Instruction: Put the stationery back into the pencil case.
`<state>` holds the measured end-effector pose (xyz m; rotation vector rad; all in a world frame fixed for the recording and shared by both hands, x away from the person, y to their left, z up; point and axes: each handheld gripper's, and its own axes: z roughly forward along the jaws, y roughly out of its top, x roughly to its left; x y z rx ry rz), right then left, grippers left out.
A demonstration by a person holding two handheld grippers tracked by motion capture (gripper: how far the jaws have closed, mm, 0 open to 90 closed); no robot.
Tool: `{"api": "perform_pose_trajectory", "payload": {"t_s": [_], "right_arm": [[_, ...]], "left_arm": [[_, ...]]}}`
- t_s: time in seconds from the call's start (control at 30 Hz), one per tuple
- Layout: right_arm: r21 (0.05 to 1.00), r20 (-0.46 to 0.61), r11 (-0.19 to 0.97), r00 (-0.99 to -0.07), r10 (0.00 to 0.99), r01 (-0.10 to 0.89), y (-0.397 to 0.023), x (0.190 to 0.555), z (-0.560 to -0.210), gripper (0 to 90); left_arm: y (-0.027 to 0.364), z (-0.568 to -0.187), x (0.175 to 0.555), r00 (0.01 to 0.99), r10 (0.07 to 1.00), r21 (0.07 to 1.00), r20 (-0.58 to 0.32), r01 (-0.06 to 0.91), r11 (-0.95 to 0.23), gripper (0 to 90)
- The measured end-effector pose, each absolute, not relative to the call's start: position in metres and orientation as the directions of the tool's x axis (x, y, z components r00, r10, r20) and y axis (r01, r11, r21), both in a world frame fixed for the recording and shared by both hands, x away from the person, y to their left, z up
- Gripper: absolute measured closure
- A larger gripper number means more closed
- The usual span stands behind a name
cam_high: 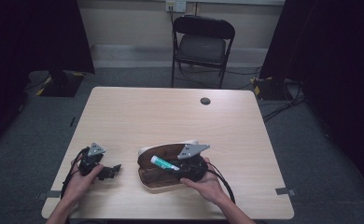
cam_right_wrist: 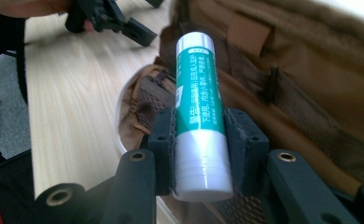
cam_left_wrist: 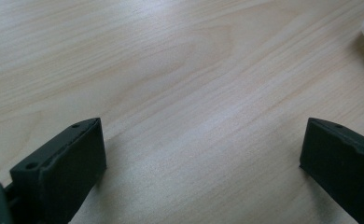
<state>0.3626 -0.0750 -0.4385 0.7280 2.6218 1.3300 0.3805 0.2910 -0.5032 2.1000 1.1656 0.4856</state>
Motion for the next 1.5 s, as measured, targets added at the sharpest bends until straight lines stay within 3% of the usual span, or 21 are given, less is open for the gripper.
{"api": "perform_pose_trajectory", "payload": {"t_s": [0.57, 1.03, 1.5], "right_arm": [[0.776, 0.114, 0.496, -0.86, 0.497, 0.389, -0.074, 0.373, -0.446, 65.2], [0.773, 0.09, 0.481, -0.822, 0.562, 0.414, -0.086, 0.376, -0.445, 56.3], [0.785, 0.084, 0.444, -0.785, 0.614, 0.432, -0.106, 0.373, -0.443, 56.0]], "left_arm": [[0.291, -0.503, 0.381, 0.53, 0.848, 0.713, -0.003, 0.596, -0.37, 0.0], [0.291, -0.503, 0.38, 0.53, 0.848, 0.713, -0.002, 0.596, -0.37, 0.0], [0.291, -0.503, 0.38, 0.529, 0.849, 0.714, -0.005, 0.597, -0.367, 0.0]]}}
